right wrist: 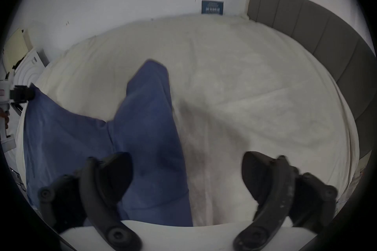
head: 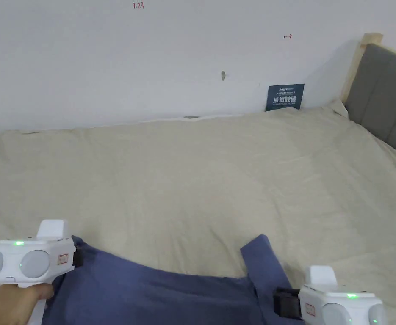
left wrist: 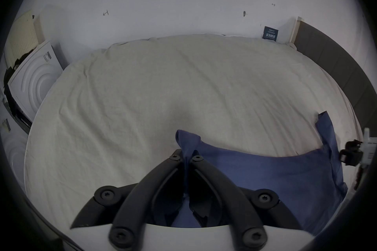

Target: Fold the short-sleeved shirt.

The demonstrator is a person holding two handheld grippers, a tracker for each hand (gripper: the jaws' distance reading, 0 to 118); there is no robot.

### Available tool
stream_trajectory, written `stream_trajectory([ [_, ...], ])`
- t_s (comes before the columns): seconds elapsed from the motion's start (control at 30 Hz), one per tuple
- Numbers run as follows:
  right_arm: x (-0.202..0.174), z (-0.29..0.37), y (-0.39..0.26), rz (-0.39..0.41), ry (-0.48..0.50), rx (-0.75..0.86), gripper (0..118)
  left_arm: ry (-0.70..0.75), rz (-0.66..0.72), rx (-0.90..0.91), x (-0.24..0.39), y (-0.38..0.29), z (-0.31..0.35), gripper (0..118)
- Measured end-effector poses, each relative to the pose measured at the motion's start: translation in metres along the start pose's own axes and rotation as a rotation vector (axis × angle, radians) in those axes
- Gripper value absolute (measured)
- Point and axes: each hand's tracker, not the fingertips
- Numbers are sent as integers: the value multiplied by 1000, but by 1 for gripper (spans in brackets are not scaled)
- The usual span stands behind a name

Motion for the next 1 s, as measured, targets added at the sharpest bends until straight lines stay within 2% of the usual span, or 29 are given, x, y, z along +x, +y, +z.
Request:
stream_trajectory([
  [0.03,1,-11,1,13,5,-15,83,1,-5,4,1,-1,3,4],
  [0.07,-1,-17,0,26,4,-20,58,2,-6,5,1,-1,5,4],
  [0.1,-2,-22,-1,33,8,-41,43,3,-5,6,0,-1,5,4],
  [0.13,-3,-22,-3,27,18,-55,41,2,0,8,-1,-2,7,4],
  [0.17,-2,-24,-5,38,12,-18,30,2,4,10,-2,-2,9,4],
  [0.2,-1,-24,-5,60,15,-8,7,4,7,12,-3,-3,12,4],
  [0.23,0,-23,-4,78,21,-9,3,5,11,16,-4,-4,14,4],
  [0.37,-7,12,-5,81,-2,85,3,16,34,49,-9,-8,34,4],
  [0.47,-5,39,5,115,-7,176,3,27,51,95,-13,-9,57,4],
  [0.53,-2,63,16,142,-4,247,3,31,65,132,-18,-5,78,4],
  [0.77,-14,159,81,161,19,504,3,68,135,333,-43,31,169,4],
  [1.0,-36,271,171,109,124,771,3,128,144,544,-68,96,277,4],
])
